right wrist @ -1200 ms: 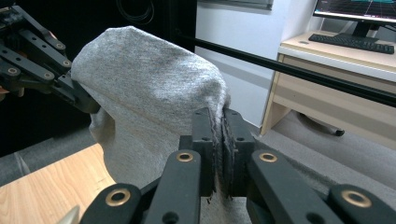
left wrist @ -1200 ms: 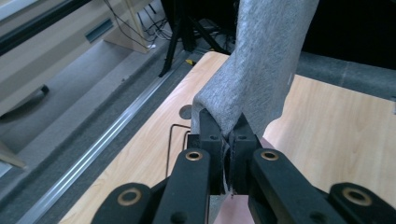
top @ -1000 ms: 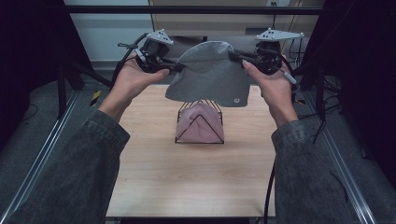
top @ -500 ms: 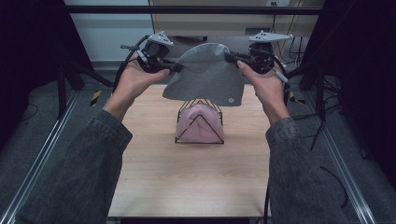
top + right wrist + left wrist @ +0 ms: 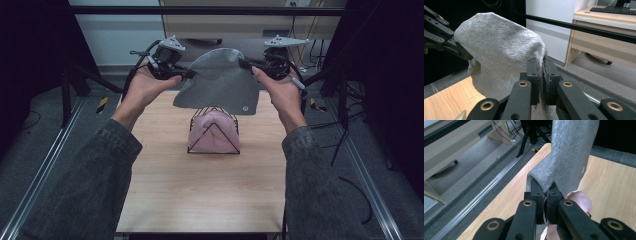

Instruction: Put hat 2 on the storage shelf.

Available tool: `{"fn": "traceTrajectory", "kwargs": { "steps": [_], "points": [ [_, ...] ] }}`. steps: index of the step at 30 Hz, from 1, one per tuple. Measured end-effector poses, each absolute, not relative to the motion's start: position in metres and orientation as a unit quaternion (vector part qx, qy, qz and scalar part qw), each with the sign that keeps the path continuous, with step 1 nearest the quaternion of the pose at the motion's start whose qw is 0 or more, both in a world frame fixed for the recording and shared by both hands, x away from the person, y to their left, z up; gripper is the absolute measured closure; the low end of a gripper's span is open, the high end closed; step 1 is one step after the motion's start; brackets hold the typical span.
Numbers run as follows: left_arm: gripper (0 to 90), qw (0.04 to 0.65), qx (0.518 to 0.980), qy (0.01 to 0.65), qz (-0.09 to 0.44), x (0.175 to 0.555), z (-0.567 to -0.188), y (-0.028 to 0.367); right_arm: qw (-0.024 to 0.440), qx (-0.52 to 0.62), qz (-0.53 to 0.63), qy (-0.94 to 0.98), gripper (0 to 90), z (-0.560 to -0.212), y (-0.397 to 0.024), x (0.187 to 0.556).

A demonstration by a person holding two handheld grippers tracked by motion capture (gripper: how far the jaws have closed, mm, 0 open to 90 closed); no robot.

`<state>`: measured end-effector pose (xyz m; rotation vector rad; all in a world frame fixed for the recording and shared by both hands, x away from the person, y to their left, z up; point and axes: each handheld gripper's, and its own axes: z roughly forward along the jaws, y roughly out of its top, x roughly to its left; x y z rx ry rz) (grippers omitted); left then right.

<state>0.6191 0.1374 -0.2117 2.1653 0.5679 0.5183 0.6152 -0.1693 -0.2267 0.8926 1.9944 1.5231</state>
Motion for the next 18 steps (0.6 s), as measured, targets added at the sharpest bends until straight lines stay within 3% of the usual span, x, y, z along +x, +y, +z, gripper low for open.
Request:
{"fn": "traceTrajectory", "kwargs": {
  "steps": [18],
  "points": [
    [87.2, 0.414, 0.852, 0.245, 0.204, 0.633, -0.237, 0.14, 0.235, 0.331, 0.542, 0.736, 85.4, -0.245, -0.165, 0.627]
  ]
}}
